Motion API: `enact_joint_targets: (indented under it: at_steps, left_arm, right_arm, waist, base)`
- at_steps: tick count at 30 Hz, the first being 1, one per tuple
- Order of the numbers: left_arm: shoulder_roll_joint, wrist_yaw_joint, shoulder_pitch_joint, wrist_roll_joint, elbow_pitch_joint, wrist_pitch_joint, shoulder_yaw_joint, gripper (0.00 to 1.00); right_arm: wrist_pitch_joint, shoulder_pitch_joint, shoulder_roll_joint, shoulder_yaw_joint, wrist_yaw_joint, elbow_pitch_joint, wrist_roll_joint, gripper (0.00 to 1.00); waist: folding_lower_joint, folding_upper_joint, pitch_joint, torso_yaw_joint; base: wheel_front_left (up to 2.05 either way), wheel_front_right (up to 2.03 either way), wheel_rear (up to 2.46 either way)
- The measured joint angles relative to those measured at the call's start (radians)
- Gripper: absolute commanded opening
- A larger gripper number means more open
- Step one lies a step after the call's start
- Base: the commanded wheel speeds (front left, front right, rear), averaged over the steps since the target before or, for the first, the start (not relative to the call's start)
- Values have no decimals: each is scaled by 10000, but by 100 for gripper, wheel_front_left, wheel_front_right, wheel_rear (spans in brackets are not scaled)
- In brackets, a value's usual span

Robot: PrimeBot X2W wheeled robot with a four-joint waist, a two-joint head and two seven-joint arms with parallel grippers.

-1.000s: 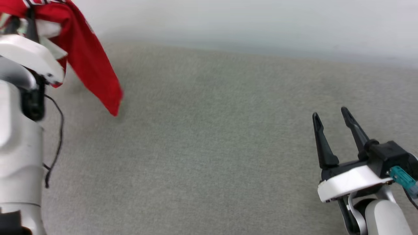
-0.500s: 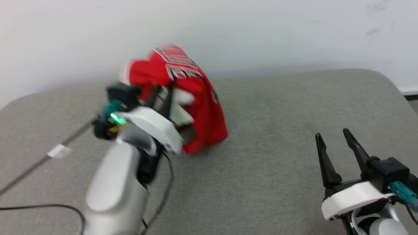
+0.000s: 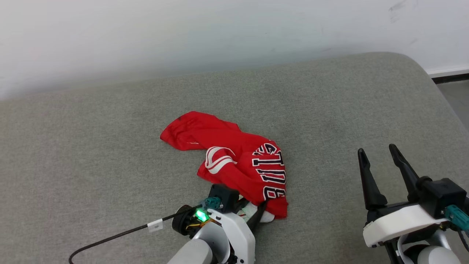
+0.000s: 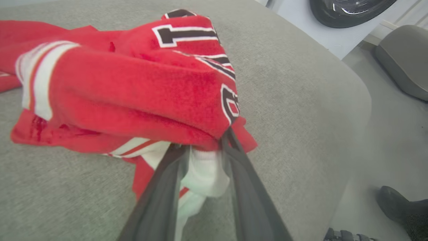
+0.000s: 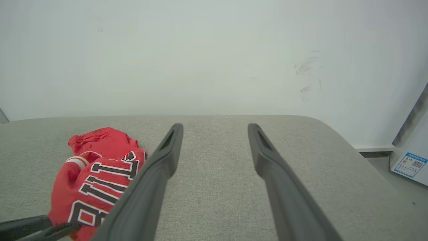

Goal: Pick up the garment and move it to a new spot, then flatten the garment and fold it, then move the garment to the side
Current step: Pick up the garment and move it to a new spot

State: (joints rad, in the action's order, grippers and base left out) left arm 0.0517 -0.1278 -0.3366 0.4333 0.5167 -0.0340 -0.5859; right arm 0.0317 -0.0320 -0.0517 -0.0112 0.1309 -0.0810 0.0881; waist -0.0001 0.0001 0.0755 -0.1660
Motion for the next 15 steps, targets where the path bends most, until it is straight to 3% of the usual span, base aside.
enact_joint_targets:
  at_steps: [6, 11, 15]
  left_arm:
    - [2, 142, -37, -82, -240, 1007, -155, 100]
    - [35, 802, -72, -140, -945, 1941, 330, 100]
    - [261, 1605, 201, 25, -1595, 2435, 1151, 100]
  right_arm:
    - [77, -21, 0, 96, 0, 151, 6, 100]
    - [86, 31, 4, 130, 0, 261, -19, 100]
    - [56, 210, 4, 222, 0, 307, -23, 100]
  waist:
    - [0, 0, -44, 389]
    - [0, 0, -389, 748]
    - [0, 0, -698, 1067]
  base:
    - [0, 0, 0]
    - [0, 0, 0]
    - [0, 0, 0]
